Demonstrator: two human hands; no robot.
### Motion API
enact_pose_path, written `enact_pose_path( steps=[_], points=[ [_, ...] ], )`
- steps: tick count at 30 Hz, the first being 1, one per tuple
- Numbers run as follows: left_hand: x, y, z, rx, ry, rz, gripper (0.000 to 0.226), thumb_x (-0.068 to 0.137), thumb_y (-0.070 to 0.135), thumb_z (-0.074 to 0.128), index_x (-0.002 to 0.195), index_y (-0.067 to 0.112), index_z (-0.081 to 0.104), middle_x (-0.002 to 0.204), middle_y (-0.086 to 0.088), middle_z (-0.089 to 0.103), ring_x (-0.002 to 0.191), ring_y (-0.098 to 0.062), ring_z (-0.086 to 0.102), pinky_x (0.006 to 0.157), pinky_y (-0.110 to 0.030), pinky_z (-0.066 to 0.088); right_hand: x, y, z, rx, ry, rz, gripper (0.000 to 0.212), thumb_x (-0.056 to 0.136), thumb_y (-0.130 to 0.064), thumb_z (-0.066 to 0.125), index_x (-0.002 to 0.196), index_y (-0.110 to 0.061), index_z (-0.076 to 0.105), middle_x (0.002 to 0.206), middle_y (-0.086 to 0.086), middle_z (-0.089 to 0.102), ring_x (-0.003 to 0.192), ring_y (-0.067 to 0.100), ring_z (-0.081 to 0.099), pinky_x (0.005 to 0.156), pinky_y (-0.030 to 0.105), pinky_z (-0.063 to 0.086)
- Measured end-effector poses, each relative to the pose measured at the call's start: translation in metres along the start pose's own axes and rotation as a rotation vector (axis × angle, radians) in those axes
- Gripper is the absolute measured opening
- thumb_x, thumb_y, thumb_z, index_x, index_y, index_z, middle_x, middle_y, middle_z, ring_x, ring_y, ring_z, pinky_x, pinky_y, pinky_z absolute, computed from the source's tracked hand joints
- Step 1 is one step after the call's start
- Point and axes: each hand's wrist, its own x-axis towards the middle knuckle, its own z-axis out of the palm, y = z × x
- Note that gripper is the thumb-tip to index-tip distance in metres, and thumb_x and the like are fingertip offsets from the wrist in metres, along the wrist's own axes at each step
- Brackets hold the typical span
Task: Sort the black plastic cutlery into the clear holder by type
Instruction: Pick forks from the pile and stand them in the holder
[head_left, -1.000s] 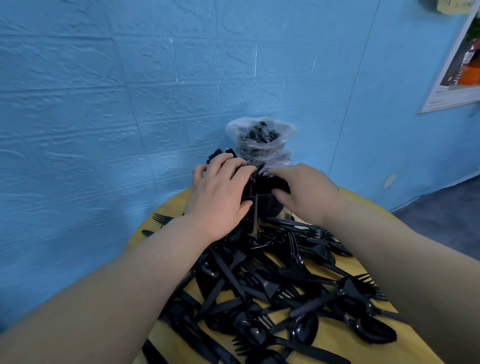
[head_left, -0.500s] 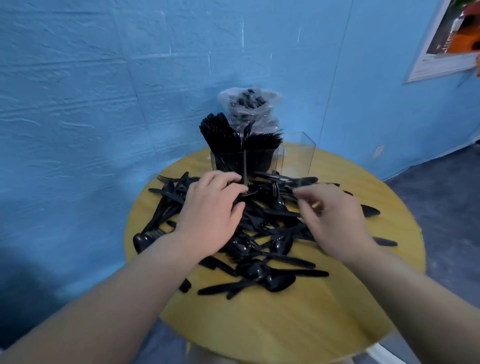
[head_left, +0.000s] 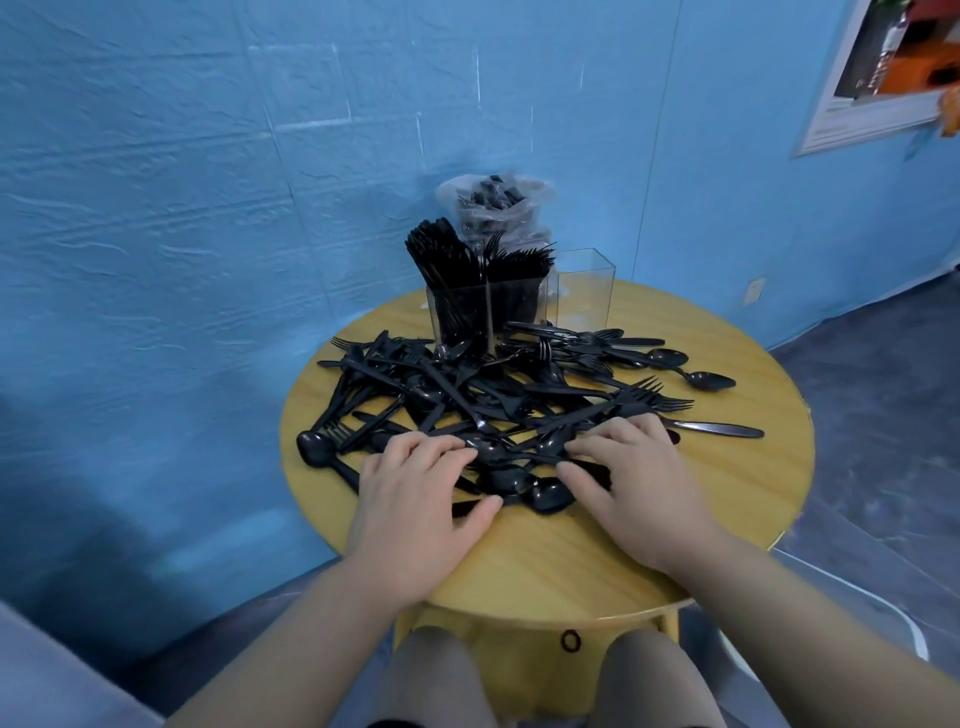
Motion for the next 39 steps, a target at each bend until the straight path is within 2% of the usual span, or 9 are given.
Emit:
enact_pose_path(
  steps=[4, 8, 13, 22, 25, 29, 32, 37, 39],
  points=[
    [0.000, 0.001, -0.003, -0.002, -0.086, 0.026, 0.064, 0.085, 0.070, 0.023, 0.132, 0.037, 0.052, 0.133, 0.023, 0.050, 0.126, -0.009, 0.029, 0.099, -0.035, 0.028, 0.001, -0.001, 0.003, -0.073, -0.075, 0.013, 0.049, 0.089, -0.061, 0.042, 0.127, -0.034, 0.056, 0.120, -0.016, 0.054, 0.117, 0.011, 0.031, 0.098, 0.026, 0.031],
    [-0.001, 0.001, -0.007, -0.041, -0.093, -0.015, 0.058, 0.089, 0.065, 0.037, 0.141, 0.041, 0.038, 0.142, 0.025, 0.037, 0.132, -0.007, 0.020, 0.105, -0.033, 0.021, 0.001, 0.001, 0.004, -0.084, -0.042, 0.019, 0.032, 0.093, -0.047, 0.048, 0.117, -0.031, 0.062, 0.109, -0.013, 0.058, 0.111, 0.012, 0.036, 0.091, 0.022, 0.032],
    [-0.004, 0.000, -0.008, -0.085, -0.068, -0.049, 0.054, 0.087, 0.062, 0.046, 0.137, 0.042, 0.043, 0.139, 0.024, 0.040, 0.130, -0.006, 0.022, 0.105, -0.033, 0.023, 0.002, 0.004, 0.004, 0.040, 0.057, 0.114, 0.007, 0.092, -0.027, 0.056, 0.096, -0.025, 0.062, 0.085, -0.015, 0.053, 0.098, 0.012, 0.045, 0.072, 0.022, 0.032],
    [0.001, -0.003, -0.005, -0.157, -0.025, -0.148, 0.050, 0.092, 0.055, 0.039, 0.139, 0.037, 0.041, 0.141, 0.019, 0.038, 0.131, -0.008, 0.023, 0.109, -0.033, 0.024, 0.006, 0.011, 0.004, 0.140, 0.199, 0.326, 0.013, 0.092, -0.019, 0.058, 0.104, -0.018, 0.062, 0.087, -0.006, 0.061, 0.096, 0.017, 0.050, 0.071, 0.027, 0.037],
    [0.008, -0.002, -0.007, -0.148, -0.021, -0.157, 0.046, 0.094, 0.052, 0.042, 0.138, 0.039, 0.042, 0.141, 0.019, 0.038, 0.130, -0.010, 0.023, 0.106, -0.033, 0.025, 0.005, 0.011, 0.007, 0.084, 0.228, 0.270, 0.024, 0.089, -0.021, 0.061, 0.113, -0.016, 0.063, 0.103, -0.002, 0.064, 0.106, 0.020, 0.047, 0.084, 0.027, 0.037],
    [0.014, -0.002, -0.007, -0.124, -0.051, -0.136, 0.048, 0.091, 0.056, 0.043, 0.137, 0.041, 0.043, 0.142, 0.021, 0.035, 0.132, -0.010, 0.020, 0.106, -0.035, 0.022, 0.005, 0.006, 0.009, -0.048, 0.288, 0.009, 0.021, 0.078, -0.020, 0.074, 0.099, -0.020, 0.072, 0.092, -0.004, 0.064, 0.095, 0.023, 0.049, 0.079, 0.026, 0.033],
    [0.014, -0.009, -0.003, -0.090, -0.007, -0.112, 0.042, 0.091, 0.051, 0.046, 0.131, 0.039, 0.052, 0.139, 0.019, 0.043, 0.131, -0.013, 0.024, 0.104, -0.040, 0.025, 0.018, -0.005, 0.008, -0.082, 0.253, -0.140, 0.017, 0.076, -0.028, 0.076, 0.092, -0.023, 0.075, 0.085, -0.008, 0.062, 0.090, 0.020, 0.047, 0.073, 0.026, 0.035],
    [0.015, -0.018, 0.005, -0.127, 0.155, -0.133, 0.025, 0.088, 0.025, 0.057, 0.111, 0.030, 0.068, 0.120, 0.012, 0.061, 0.118, -0.019, 0.043, 0.089, -0.046, 0.039, 0.052, -0.039, 0.013, -0.184, -0.038, -0.174, 0.038, 0.086, -0.053, 0.056, 0.113, -0.029, 0.068, 0.102, -0.007, 0.056, 0.103, 0.019, 0.037, 0.088, 0.031, 0.042],
    [0.013, -0.028, 0.005, -0.149, 0.210, -0.156, 0.026, 0.087, 0.022, 0.054, 0.106, 0.029, 0.070, 0.115, 0.012, 0.063, 0.114, -0.017, 0.043, 0.086, -0.045, 0.040, 0.064, -0.045, 0.014, -0.258, -0.123, -0.171, 0.039, 0.086, -0.056, 0.054, 0.110, -0.028, 0.067, 0.104, -0.005, 0.056, 0.103, 0.020, 0.036, 0.088, 0.034, 0.042]
  ],
)
